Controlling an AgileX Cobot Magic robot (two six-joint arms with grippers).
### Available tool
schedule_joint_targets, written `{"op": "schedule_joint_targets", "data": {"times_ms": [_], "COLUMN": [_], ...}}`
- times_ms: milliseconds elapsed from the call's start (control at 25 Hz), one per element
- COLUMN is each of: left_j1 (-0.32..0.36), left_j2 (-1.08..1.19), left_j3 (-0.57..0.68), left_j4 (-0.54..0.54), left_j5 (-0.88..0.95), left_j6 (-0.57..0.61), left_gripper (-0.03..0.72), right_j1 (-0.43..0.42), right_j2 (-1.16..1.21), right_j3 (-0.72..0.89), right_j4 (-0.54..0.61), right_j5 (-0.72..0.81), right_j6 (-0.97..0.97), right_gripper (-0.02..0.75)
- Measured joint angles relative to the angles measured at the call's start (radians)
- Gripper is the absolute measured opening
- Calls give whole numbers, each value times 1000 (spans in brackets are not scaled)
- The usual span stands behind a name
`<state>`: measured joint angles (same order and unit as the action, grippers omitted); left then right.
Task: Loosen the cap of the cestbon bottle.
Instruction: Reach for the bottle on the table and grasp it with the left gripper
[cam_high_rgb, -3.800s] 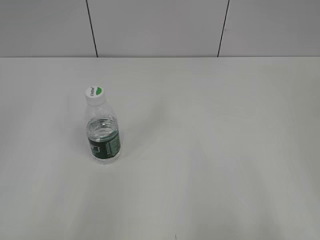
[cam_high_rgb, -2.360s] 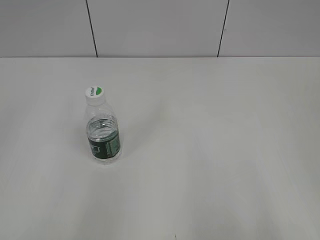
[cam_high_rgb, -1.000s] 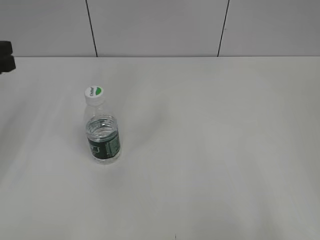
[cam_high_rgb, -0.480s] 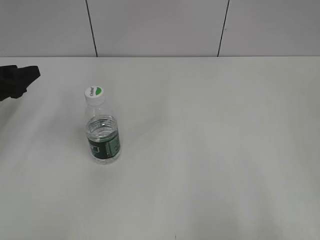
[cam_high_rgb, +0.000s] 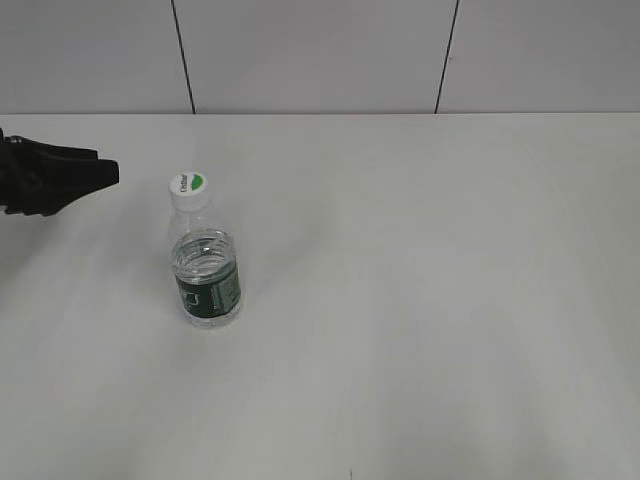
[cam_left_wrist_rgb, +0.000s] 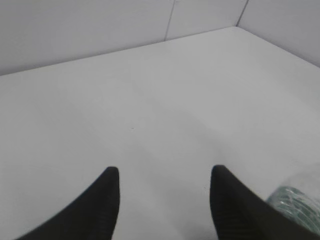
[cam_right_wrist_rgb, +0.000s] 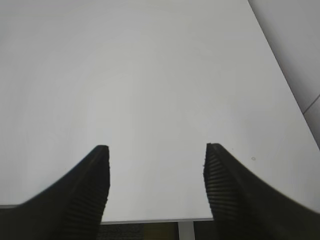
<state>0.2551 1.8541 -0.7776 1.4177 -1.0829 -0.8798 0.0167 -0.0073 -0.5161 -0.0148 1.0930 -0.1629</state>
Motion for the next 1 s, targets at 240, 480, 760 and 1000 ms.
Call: {"op": "schedule_joint_targets", "data": {"times_ms": [240, 480, 760, 1000], "left_j1": [26, 24, 24, -11], "left_j2": [0, 16, 116, 125], "left_j3": [0, 0, 0, 0], "left_j4": [-28, 137, 192, 269], "left_j5": [-12, -102, -121, -122], "left_j6": [54, 189, 269, 311], "left_gripper": [365, 365, 365, 357], "right_j1": [0, 0, 0, 0], "right_j2": [0, 0, 0, 0], "right_j3": [0, 0, 0, 0], "right_j4": [0, 0, 0, 0], "right_j5": [0, 0, 0, 0], "right_j6": [0, 0, 0, 0], "right_gripper": [457, 457, 457, 457]}}
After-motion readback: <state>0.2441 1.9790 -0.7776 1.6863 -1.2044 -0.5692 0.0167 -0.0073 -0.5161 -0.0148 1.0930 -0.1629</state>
